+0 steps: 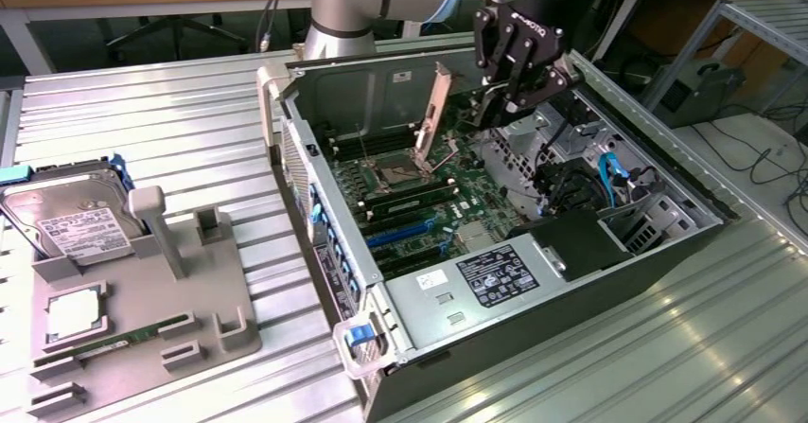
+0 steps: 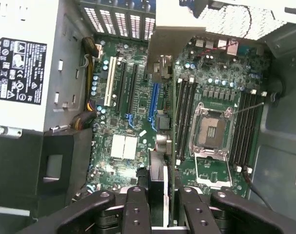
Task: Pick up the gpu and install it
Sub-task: 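Insert the gpu into the slot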
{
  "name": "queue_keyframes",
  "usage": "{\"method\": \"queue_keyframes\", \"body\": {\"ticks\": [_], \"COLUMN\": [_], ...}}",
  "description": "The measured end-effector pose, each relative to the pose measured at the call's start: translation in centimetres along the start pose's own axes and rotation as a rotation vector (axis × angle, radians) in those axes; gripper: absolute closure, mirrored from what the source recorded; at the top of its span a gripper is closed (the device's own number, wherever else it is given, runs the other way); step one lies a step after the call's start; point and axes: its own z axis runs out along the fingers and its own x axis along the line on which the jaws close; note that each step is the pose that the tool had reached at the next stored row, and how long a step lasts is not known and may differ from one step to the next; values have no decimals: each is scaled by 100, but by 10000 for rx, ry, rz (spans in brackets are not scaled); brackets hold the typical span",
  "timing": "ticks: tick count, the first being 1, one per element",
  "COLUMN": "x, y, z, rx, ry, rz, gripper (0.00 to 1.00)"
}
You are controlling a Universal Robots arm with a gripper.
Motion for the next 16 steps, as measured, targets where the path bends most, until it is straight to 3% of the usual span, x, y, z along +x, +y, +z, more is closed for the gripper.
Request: {"method": "queue_keyframes", "body": {"ticks": [16], "x": [3], "y": [-2], "z": [117], "rx": [7], "ry": [-3], "rz": [165], "gripper": [72]}}
